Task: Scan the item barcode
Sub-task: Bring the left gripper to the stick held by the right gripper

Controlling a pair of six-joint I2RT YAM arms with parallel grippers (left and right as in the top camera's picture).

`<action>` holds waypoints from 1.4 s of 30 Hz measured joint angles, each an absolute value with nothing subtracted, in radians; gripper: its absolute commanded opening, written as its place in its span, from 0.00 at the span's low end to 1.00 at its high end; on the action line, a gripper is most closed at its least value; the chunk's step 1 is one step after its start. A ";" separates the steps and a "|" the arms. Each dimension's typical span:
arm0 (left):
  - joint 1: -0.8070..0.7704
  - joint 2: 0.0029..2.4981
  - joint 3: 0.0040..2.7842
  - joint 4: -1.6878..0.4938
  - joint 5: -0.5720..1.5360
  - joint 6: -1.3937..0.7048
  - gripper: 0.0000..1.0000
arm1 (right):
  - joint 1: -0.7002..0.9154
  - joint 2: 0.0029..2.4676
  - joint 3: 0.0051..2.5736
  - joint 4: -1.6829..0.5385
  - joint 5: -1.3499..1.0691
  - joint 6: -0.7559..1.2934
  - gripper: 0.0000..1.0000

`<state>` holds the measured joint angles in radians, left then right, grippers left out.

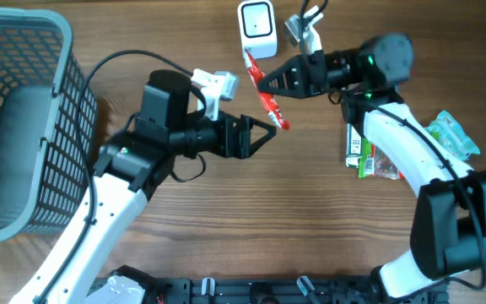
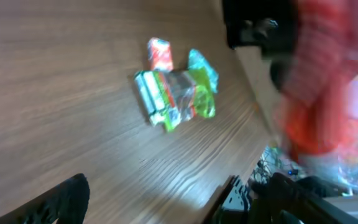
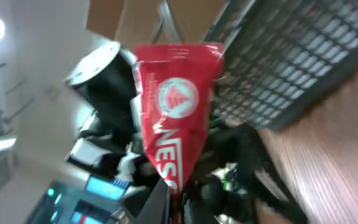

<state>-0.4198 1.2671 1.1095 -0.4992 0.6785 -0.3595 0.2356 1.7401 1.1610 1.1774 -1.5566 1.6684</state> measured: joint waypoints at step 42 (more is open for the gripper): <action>-0.430 1.317 1.110 -0.258 0.820 -0.617 0.73 | 0.234 1.729 1.161 1.295 -1.546 1.957 0.04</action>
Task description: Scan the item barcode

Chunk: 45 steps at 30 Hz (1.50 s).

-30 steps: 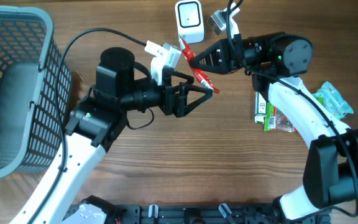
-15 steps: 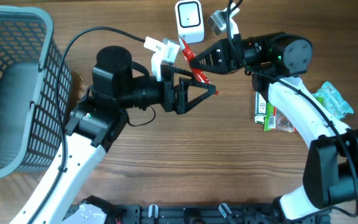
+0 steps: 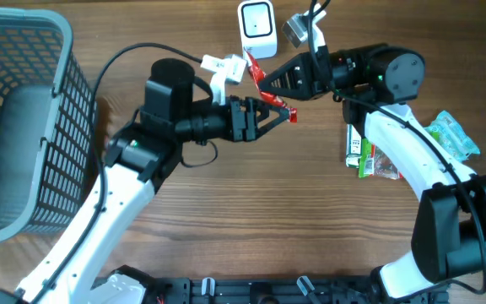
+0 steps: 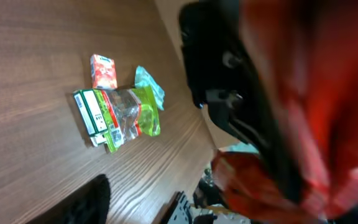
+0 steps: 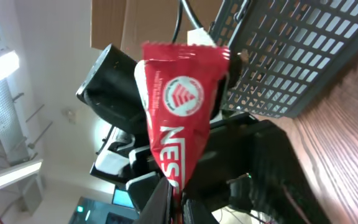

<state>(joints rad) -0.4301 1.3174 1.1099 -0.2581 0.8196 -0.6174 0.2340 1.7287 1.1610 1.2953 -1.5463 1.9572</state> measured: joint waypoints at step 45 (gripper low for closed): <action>-0.669 1.649 1.110 -0.713 0.045 -0.457 0.90 | 0.226 1.863 1.168 -0.604 -0.673 0.253 0.89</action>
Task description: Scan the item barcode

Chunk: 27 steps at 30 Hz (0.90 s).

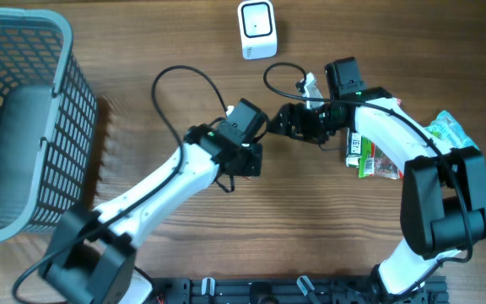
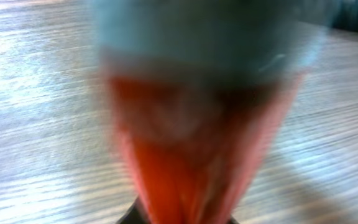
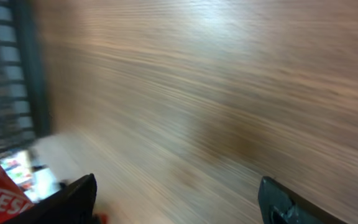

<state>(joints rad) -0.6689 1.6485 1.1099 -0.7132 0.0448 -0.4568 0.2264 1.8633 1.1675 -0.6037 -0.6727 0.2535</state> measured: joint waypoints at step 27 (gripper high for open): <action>-0.639 1.724 1.137 -0.694 0.147 -0.586 0.04 | 0.292 1.864 1.167 -0.680 -0.473 0.242 0.07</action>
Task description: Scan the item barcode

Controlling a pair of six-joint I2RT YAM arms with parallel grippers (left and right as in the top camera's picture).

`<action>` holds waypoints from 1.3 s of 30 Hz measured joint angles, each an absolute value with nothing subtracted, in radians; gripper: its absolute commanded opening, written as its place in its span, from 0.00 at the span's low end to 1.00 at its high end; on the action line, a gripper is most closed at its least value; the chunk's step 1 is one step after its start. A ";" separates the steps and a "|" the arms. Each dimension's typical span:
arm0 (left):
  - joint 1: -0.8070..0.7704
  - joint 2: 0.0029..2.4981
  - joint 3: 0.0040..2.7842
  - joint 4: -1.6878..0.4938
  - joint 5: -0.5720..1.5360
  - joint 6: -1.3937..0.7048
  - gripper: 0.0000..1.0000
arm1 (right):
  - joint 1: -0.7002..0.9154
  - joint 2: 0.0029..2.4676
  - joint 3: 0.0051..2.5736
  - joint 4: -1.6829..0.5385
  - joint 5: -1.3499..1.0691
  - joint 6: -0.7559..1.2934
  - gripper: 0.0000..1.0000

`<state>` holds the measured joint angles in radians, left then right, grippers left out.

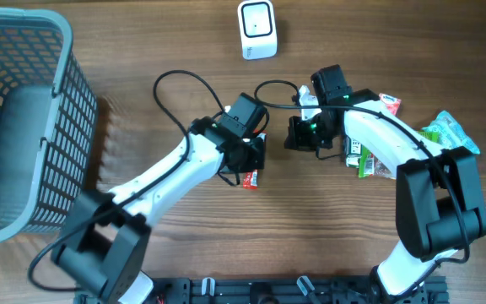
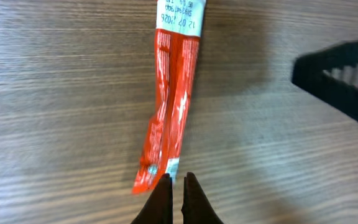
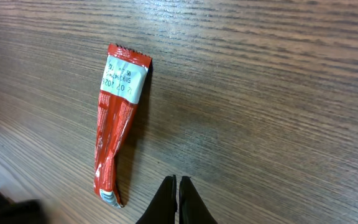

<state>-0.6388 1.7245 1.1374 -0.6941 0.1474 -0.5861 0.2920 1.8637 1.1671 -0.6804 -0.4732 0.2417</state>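
The red snack packet [image 2: 169,99] lies flat on the wooden table, its white date-printed end pointing away from my left gripper [image 2: 177,180]. That gripper hovers shut at the packet's near end with nothing between its fingers. The right wrist view shows the same packet [image 3: 118,121] to the left of my right gripper [image 3: 177,182], also shut and empty. From overhead only the packet's end [image 1: 250,177] peeks out beneath the left wrist. The white barcode scanner [image 1: 257,29] stands at the table's far edge.
A grey mesh basket [image 1: 67,110] fills the left side. At the right lie a green-and-white box [image 1: 359,154], a green packet [image 1: 447,135] and a small red carton [image 1: 389,103]. Black cables loop over the table between the arms.
The red packet was between my left gripper's fingers just above the table; now it lies flat on the wood. My right gripper was open and is now shut.
My right gripper held the red packet up near the scanner while the left stood open close by. Then the left gripper's fingers were round the packet's lower end. Later the left had it low over the table with the right open. Now it lies loose on the table.
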 measured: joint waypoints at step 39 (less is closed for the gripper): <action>-0.463 1.505 1.131 -0.816 0.004 -0.616 1.00 | 0.601 1.927 1.168 -0.516 -0.219 -0.004 0.13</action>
<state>-0.4625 1.5051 1.1313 -0.8158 0.0040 -0.6155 0.6014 1.9270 1.1675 -0.5159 -0.2188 -0.0036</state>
